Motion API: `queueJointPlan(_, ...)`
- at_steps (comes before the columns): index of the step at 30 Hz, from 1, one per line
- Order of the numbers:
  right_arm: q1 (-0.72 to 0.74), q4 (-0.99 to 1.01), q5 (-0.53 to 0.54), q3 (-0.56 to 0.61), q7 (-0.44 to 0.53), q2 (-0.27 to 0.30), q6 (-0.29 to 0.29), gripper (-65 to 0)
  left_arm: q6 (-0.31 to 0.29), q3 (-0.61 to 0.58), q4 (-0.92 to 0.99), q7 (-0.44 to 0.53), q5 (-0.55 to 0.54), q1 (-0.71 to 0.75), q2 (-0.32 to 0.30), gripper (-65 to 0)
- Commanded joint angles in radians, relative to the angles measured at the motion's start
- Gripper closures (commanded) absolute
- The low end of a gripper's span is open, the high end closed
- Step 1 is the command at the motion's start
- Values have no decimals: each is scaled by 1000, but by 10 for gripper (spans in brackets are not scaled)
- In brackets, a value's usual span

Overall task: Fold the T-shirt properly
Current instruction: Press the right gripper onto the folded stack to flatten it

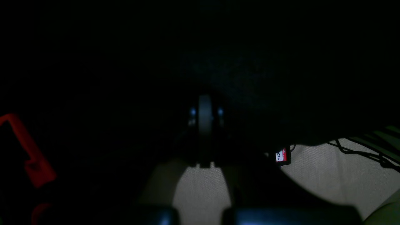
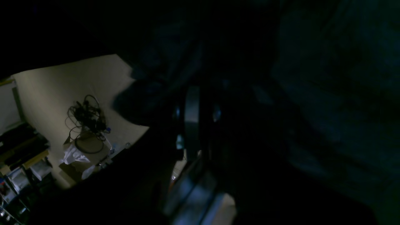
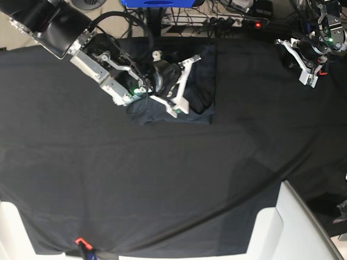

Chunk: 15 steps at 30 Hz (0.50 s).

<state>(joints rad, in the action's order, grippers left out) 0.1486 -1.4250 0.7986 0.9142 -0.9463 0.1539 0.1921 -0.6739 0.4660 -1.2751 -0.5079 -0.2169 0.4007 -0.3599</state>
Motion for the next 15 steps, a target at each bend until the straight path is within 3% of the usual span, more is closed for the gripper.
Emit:
queueJointPlan(1, 13, -4, 9, -2, 2, -9, -4, -42, -24, -6, 4, -42, 12, 11, 5, 0)
queueJointPlan(10, 47, 100, 5, 0, 2, -109, -6, -42, -24, -16, 4, -42, 6, 7, 5, 0)
queueJointPlan(15, 61, 154, -61, -2, 2, -147, -6, -42, -24, -13, 4, -42, 9, 8, 5, 0)
